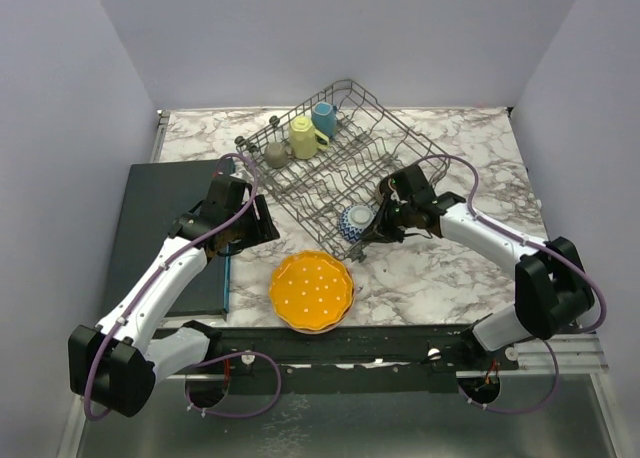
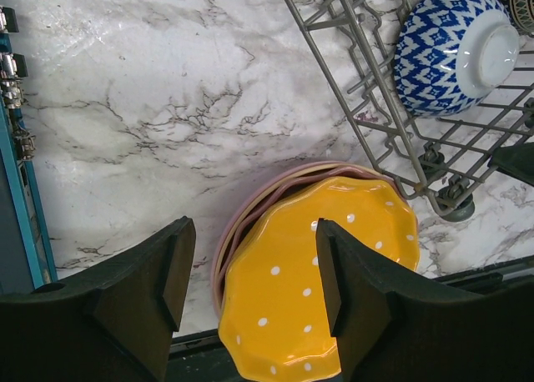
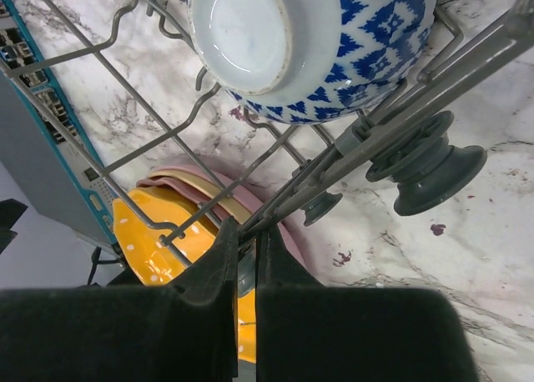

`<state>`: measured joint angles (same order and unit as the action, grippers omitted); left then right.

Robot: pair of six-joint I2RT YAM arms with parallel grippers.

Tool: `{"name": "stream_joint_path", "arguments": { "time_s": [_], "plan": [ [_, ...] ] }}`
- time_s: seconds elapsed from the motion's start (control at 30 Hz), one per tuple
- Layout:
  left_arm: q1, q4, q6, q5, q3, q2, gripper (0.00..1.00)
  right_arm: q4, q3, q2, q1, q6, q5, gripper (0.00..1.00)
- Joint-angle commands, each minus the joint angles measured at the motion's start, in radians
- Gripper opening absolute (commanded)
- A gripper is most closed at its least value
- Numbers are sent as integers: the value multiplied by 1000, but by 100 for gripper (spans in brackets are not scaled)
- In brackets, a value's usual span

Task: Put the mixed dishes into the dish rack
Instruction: Move the dish rack to the center of the board.

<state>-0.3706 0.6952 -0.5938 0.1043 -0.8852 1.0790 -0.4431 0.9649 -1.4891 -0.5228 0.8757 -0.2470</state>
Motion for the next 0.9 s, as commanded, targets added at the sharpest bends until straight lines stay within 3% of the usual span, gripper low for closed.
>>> {"name": "stream_joint_path", "arguments": {
  "time_s": [0.0,0.43,0.73,0.87],
  "plan": [
    [-2,-17,-1,-28,14,-11,65,244,48,-84,-16,-6,19,1],
    [-2,-16,0,-41,17,-17,65,256,203,-205,-38,0,20,1],
    [-2,-17,-7,-36,21,-16,65,245,197,-187,-49,-11,27,1],
    [-4,-16,-20,-22,20,-14,65,213,188,-150,-49,-25,52,12]
  ]
}}
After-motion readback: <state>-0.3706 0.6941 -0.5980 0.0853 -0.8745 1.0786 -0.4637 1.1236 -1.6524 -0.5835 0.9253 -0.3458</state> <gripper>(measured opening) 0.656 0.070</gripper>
